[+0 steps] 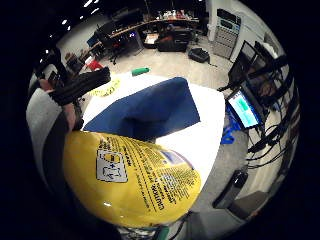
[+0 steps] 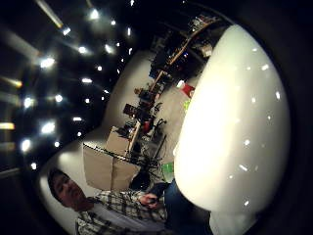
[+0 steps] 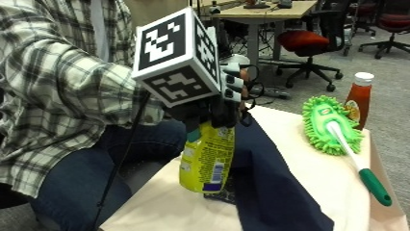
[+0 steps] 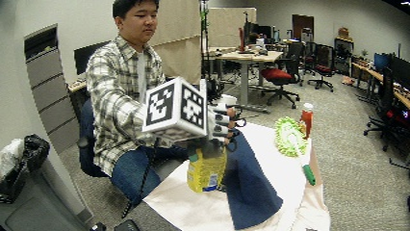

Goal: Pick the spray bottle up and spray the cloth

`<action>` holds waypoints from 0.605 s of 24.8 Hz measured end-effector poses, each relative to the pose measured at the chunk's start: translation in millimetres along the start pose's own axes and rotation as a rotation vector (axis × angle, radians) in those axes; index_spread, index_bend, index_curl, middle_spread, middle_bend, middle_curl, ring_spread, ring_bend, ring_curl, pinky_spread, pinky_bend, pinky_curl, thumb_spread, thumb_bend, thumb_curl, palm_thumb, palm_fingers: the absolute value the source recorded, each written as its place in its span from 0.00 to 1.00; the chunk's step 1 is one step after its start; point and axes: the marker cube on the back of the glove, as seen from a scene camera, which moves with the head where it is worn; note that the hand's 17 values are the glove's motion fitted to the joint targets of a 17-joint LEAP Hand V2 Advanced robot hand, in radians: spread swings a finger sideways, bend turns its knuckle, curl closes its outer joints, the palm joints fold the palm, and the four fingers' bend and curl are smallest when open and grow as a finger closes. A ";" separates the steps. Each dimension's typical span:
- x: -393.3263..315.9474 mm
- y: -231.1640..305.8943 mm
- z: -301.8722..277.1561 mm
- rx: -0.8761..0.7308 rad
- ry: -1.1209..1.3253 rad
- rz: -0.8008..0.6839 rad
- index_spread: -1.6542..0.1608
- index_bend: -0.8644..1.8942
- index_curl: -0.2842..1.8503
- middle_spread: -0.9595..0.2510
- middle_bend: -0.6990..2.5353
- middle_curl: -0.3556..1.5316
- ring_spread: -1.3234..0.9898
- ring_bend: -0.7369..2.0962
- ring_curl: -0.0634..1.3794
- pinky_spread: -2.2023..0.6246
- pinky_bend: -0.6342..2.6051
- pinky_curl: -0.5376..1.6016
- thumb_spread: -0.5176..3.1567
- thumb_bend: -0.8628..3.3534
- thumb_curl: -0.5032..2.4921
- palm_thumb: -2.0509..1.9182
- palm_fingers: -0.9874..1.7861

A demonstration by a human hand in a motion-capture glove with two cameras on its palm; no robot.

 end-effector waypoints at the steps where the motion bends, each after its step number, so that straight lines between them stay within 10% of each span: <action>1: -4.1 0.5 3.4 -0.023 0.020 -0.011 0.75 0.38 0.36 0.64 0.37 0.47 0.48 0.46 0.37 0.74 0.31 0.44 0.18 0.20 0.42 0.80 0.80; 15: -39.7 2.2 50.4 -0.329 0.325 -0.120 0.75 0.38 0.37 0.63 0.37 0.47 0.47 0.46 0.37 0.74 0.31 0.44 0.17 0.20 0.42 0.80 0.80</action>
